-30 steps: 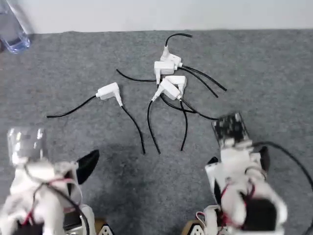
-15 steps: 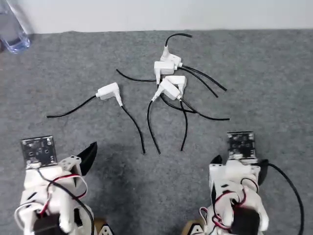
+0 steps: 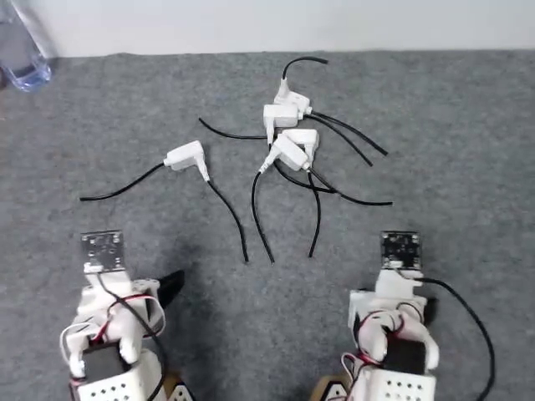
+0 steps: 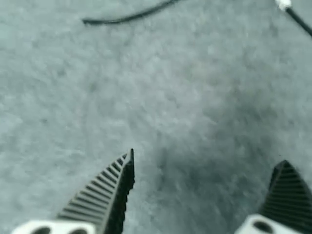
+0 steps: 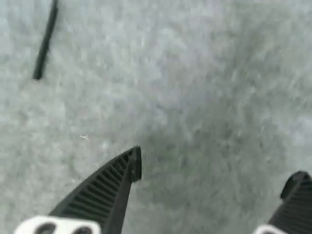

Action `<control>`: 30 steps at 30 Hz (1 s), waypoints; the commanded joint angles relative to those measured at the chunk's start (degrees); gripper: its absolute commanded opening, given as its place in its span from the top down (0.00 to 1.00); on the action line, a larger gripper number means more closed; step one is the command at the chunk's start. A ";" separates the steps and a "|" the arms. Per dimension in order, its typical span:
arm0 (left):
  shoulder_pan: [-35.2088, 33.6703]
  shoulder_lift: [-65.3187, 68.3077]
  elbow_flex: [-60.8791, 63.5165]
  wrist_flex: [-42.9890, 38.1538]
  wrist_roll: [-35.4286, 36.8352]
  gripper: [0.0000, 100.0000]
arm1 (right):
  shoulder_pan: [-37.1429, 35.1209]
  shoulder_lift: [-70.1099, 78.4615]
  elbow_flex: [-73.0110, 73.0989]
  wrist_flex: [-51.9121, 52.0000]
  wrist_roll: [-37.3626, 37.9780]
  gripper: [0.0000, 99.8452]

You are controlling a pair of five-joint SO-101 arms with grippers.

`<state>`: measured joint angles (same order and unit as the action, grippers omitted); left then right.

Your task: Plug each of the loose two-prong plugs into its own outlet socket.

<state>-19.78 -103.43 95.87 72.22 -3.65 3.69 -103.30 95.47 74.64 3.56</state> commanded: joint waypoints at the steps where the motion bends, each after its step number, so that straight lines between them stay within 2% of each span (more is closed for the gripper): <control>1: 4.57 -0.88 0.31 0.09 0.26 0.59 | -5.23 -0.48 1.05 0.40 -0.70 0.57; 6: 7.30 -0.79 0.48 0.00 0.70 0.59 | -17.19 -0.48 1.05 0.40 -0.70 0.57; 8: 7.03 -0.79 0.48 -0.09 2.29 0.59 | -19.30 -0.40 1.05 0.40 -0.62 0.57; 15: 6.95 -0.79 0.48 -0.09 5.27 0.59 | -12.26 -0.48 1.05 0.40 -0.62 0.57; 30: 6.77 -0.79 0.48 0.00 5.45 0.59 | -12.09 -0.57 1.05 0.48 -0.44 0.57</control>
<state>-13.10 -103.43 96.57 72.22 1.27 -9.23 -103.30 95.47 74.73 3.47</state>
